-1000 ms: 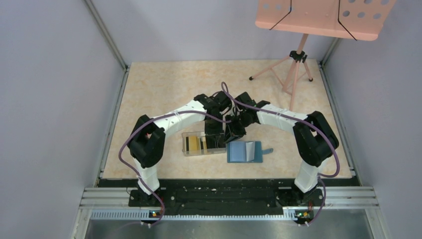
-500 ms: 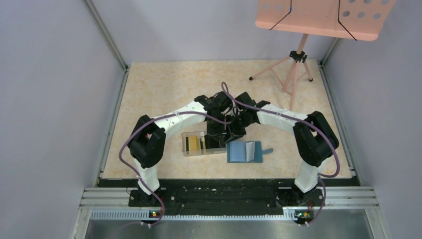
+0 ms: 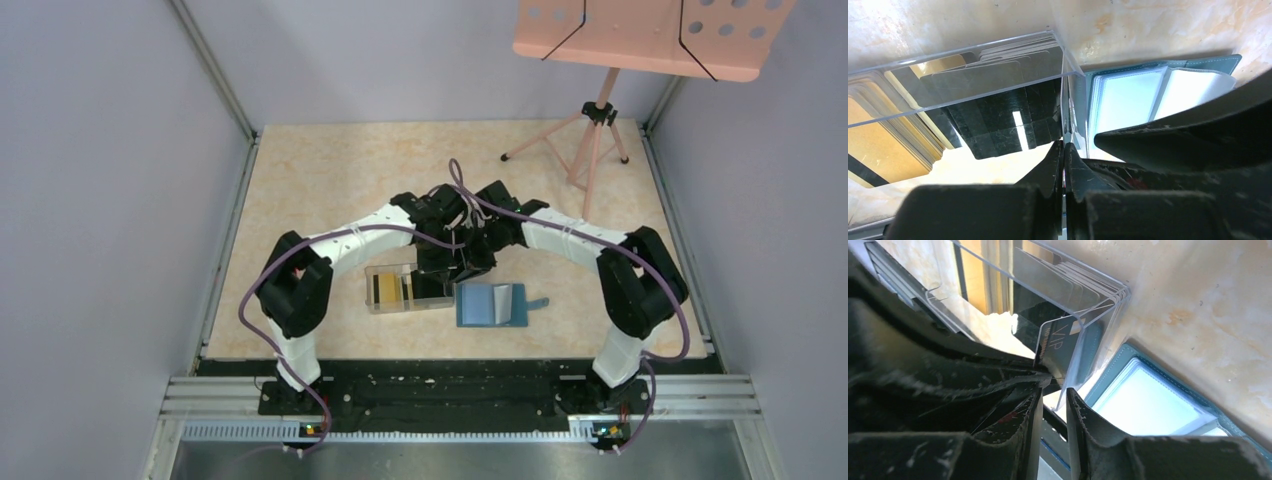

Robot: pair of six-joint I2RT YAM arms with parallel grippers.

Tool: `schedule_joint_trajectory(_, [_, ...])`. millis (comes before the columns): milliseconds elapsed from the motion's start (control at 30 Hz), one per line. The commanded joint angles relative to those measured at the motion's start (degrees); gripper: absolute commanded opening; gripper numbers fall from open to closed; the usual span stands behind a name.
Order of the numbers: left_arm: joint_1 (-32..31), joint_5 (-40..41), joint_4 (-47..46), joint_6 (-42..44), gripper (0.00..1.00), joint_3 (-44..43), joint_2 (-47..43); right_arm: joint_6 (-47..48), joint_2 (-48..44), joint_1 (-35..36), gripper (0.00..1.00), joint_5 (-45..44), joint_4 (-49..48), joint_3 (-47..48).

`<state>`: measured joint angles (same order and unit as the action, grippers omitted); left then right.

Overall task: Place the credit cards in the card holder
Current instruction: Pick up the credit card from the storage box.

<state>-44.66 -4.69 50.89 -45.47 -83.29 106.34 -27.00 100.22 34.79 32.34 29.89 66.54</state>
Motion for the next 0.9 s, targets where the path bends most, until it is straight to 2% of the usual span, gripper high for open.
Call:
schedule_joint_trajectory(0, [0.0, 2.6, -2.4, -2.3, 0.00, 1.2, -5.0, 0.8, -5.9, -1.7, 0.30, 1.8, -1.7, 3.6])
schedule_joint_trajectory(67, [0.1, 4.1, -2.4, -3.3, 0.00, 1.9, -7.9, 0.9, -8.4, -2.6, 0.45, 2.6, -1.7, 3.9])
schedule_joint_trajectory(133, [0.1, 6.2, -2.7, -4.3, 0.00, 2.7, -10.9, 1.1, -10.6, -4.0, 0.55, 3.7, -1.8, 3.7])
schedule_joint_trajectory(233, [0.1, 6.6, -5.0, -5.3, 0.00, 5.1, -15.6, 1.1, -13.9, -7.0, 0.66, 6.7, -2.7, 2.8])
schedule_joint_trajectory(300, [0.1, 6.2, -7.6, -6.1, 0.00, 7.2, -18.8, 0.5, -16.1, -9.4, 0.70, 9.8, -4.2, 1.5])
schedule_joint_trajectory(500, [0.4, -5.5, -26.6, -6.6, 0.00, 15.6, -26.8, -5.2, -21.2, -15.7, 0.72, 23.4, -14.6, -5.3])
schedule_joint_trajectory(667, [0.4, -12.3, -41.8, -9.4, 0.00, 22.3, -31.4, -13.0, -23.4, -17.0, 0.66, 31.3, -26.2, -10.5])
schedule_joint_trajectory(733, [0.4, -12.9, -44.2, -9.9, 0.00, 23.5, -32.1, -14.7, -23.6, -17.0, 0.61, 32.8, -28.6, -11.7])
schedule_joint_trajectory(867, [0.5, -13.3, -45.5, -10.2, 0.00, 23.9, -32.9, -15.1, -24.3, -17.0, 0.58, 33.7, -28.9, -13.2])
